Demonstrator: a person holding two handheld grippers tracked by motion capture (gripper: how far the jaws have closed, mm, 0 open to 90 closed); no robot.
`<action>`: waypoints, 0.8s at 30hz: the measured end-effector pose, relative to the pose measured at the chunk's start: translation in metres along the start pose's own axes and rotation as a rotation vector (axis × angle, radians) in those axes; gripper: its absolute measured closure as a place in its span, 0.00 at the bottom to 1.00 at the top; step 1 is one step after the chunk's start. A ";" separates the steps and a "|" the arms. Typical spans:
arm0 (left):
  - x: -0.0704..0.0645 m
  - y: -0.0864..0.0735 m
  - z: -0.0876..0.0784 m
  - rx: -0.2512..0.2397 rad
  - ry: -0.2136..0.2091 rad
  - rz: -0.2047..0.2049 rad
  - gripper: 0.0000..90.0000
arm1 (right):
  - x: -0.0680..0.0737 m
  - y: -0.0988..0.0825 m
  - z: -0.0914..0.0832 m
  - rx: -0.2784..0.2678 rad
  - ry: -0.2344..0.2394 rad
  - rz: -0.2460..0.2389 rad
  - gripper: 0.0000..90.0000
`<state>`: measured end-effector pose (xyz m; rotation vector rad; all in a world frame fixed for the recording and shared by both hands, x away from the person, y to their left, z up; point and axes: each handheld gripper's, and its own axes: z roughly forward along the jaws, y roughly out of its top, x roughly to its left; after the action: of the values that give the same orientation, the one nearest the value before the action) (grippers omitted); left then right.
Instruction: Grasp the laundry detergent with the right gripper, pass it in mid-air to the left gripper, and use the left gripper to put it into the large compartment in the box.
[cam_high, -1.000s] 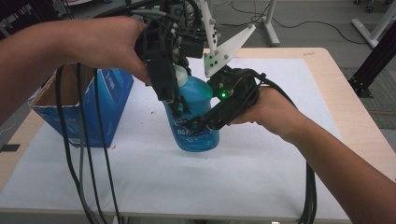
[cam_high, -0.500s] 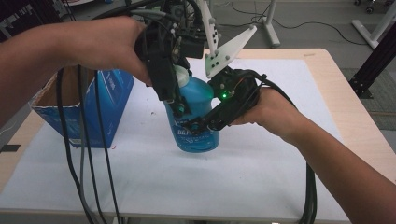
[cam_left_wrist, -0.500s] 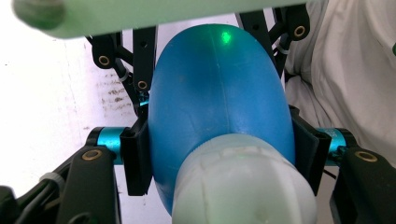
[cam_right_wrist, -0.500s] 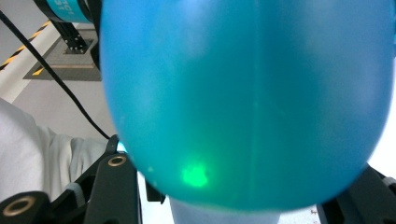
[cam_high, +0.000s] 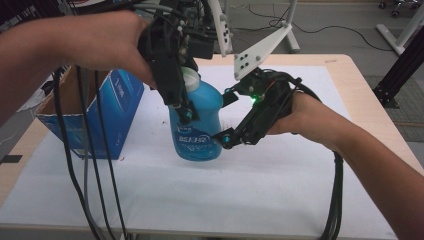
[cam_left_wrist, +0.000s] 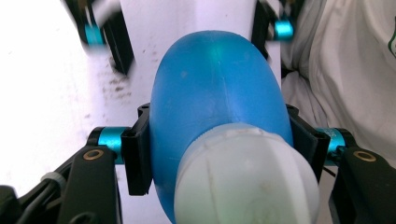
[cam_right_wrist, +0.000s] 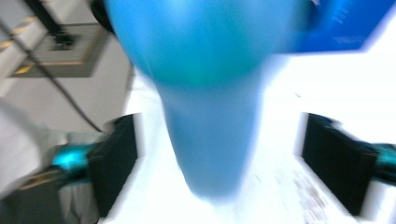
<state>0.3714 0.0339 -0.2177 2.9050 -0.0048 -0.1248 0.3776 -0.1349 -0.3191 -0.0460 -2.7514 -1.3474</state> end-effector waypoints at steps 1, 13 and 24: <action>0.000 -0.002 -0.005 0.001 0.008 -0.012 0.42 | 0.000 -0.002 -0.004 0.002 -0.014 0.019 0.10; 0.007 -0.026 -0.063 -0.012 0.132 -0.182 0.41 | 0.006 -0.016 -0.044 0.316 -0.060 0.082 0.01; 0.011 -0.062 -0.123 -0.021 0.201 -0.378 0.41 | 0.011 -0.027 -0.094 0.459 -0.144 0.106 0.01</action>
<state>0.3920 0.1227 -0.1135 2.8485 0.5753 0.1032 0.3707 -0.2261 -0.2823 -0.2634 -3.0533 -0.6887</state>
